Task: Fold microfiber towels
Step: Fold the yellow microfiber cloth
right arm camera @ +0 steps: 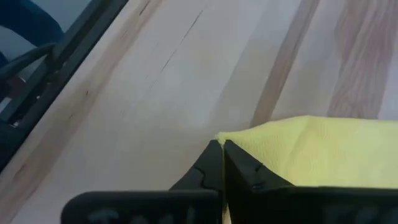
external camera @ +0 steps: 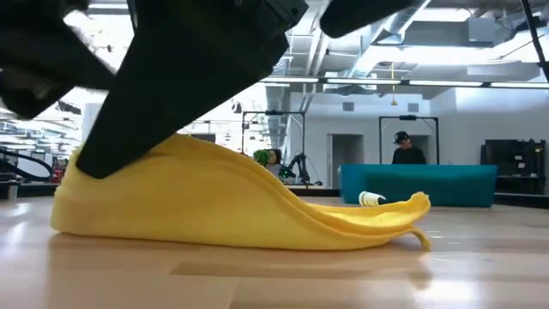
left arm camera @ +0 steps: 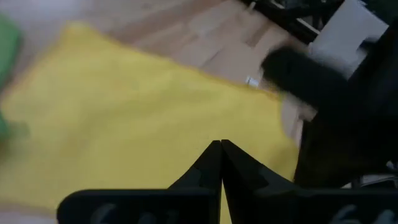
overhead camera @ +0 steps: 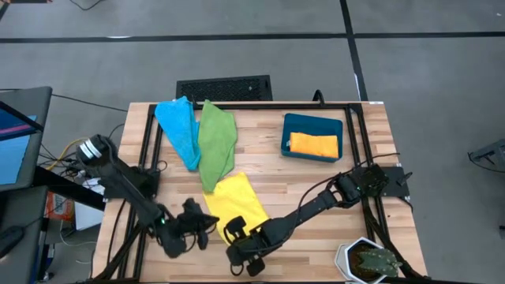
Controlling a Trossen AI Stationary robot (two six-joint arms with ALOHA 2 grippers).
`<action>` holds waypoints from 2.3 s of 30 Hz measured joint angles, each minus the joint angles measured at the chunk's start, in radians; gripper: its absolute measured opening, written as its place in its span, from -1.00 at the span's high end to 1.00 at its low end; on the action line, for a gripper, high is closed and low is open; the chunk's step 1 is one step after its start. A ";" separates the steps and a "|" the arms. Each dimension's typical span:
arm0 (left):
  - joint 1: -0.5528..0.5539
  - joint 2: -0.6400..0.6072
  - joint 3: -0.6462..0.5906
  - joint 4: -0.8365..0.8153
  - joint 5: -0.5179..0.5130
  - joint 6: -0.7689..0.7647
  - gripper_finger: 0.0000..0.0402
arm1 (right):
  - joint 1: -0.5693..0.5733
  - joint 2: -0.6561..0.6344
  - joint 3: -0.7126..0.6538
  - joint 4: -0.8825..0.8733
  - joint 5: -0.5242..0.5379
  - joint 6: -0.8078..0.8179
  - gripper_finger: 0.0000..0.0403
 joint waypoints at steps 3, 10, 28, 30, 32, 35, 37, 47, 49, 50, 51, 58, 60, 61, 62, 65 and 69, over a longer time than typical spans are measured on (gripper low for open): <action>-0.027 0.121 0.012 0.124 -0.019 -0.080 1.00 | 0.000 0.000 0.000 0.009 0.001 -0.003 0.90; -0.008 0.320 0.148 0.184 0.026 -0.069 1.00 | 0.000 0.000 0.000 0.013 0.001 -0.003 0.90; 0.003 0.370 0.187 0.051 0.173 -0.134 1.00 | 0.001 -0.002 0.002 -0.005 0.001 0.003 0.90; 0.003 0.370 0.187 0.027 0.185 -0.135 1.00 | 0.000 -0.002 0.002 -0.004 0.002 0.002 0.92; 0.003 0.370 0.187 0.017 0.187 -0.136 1.00 | -0.003 -0.002 0.002 0.003 0.004 -0.003 0.92; 0.003 0.370 0.187 0.016 0.187 -0.139 1.00 | -0.011 -0.003 0.002 0.010 0.032 -0.013 0.90; 0.002 0.370 0.187 0.016 0.189 -0.139 1.00 | -0.018 -0.003 0.002 0.010 0.057 -0.027 0.90; -0.015 0.369 0.187 0.029 0.208 -0.149 1.00 | -0.092 -0.032 0.002 0.047 0.052 -0.092 0.91; -0.016 0.369 0.187 0.037 0.210 -0.148 1.00 | -0.101 -0.032 0.001 0.063 0.041 -0.104 0.91; -0.016 0.369 0.187 0.040 0.210 -0.147 1.00 | -0.105 -0.032 0.001 0.074 0.032 -0.115 0.92; -0.016 0.369 0.187 0.044 0.210 -0.146 1.00 | -0.107 -0.032 0.002 0.085 0.020 -0.128 0.92; -0.017 0.333 0.187 0.045 0.225 -0.087 1.00 | -0.114 -0.032 0.002 0.142 -0.029 -0.180 0.91; -0.017 0.319 0.186 0.045 0.222 -0.063 1.00 | -0.122 -0.032 0.001 0.170 -0.035 -0.196 0.92; -0.017 0.312 0.186 0.043 0.219 -0.053 1.00 | -0.127 -0.032 0.001 0.183 -0.038 -0.198 0.92; -0.017 0.306 0.186 0.040 0.218 -0.042 1.00 | -0.132 -0.032 0.001 0.193 -0.040 -0.197 0.93; -0.017 0.284 0.186 0.031 0.229 -0.023 1.00 | -0.145 -0.033 0.002 0.194 -0.039 -0.186 0.92; -0.016 0.255 0.186 -0.015 0.288 0.014 1.00 | -0.148 -0.034 0.002 0.195 -0.053 -0.173 0.89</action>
